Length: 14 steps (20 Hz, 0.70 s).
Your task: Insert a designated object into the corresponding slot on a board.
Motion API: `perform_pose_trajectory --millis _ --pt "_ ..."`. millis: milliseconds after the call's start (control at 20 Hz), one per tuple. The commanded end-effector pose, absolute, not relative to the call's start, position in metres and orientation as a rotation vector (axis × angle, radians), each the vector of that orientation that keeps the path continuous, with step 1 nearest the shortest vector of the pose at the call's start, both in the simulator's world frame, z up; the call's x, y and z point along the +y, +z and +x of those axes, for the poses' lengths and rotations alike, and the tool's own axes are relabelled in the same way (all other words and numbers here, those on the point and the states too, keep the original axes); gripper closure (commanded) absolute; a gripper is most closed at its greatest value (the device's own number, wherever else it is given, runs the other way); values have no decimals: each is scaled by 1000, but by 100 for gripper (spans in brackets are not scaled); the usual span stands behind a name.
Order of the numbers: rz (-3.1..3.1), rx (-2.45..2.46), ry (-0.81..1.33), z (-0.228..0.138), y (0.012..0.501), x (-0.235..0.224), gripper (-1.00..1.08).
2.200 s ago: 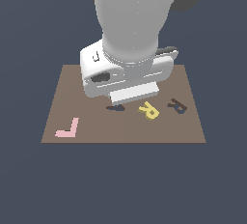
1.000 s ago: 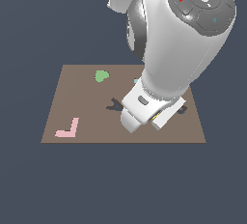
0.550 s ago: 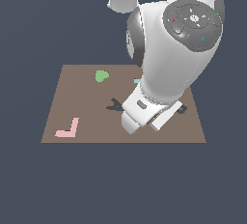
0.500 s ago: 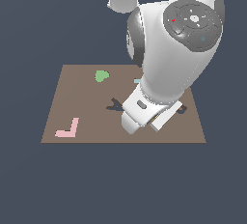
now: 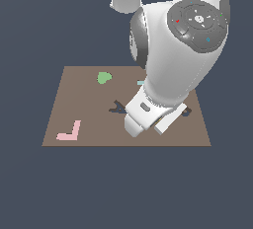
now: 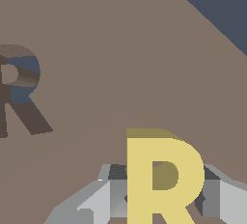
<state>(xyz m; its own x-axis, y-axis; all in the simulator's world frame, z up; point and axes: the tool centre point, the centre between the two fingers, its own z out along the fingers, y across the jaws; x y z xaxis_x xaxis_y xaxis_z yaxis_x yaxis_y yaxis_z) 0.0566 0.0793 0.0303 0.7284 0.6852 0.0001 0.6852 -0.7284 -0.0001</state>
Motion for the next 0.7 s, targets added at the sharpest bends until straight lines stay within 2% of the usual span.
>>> perform_pose_trajectory --millis 0,250,650 --pt "-2920 -1159 0 56 30 80 108" --pt "-2910 -1185 1 52 32 100 108" --pt "-2873 -1273 2 36 39 166 108"
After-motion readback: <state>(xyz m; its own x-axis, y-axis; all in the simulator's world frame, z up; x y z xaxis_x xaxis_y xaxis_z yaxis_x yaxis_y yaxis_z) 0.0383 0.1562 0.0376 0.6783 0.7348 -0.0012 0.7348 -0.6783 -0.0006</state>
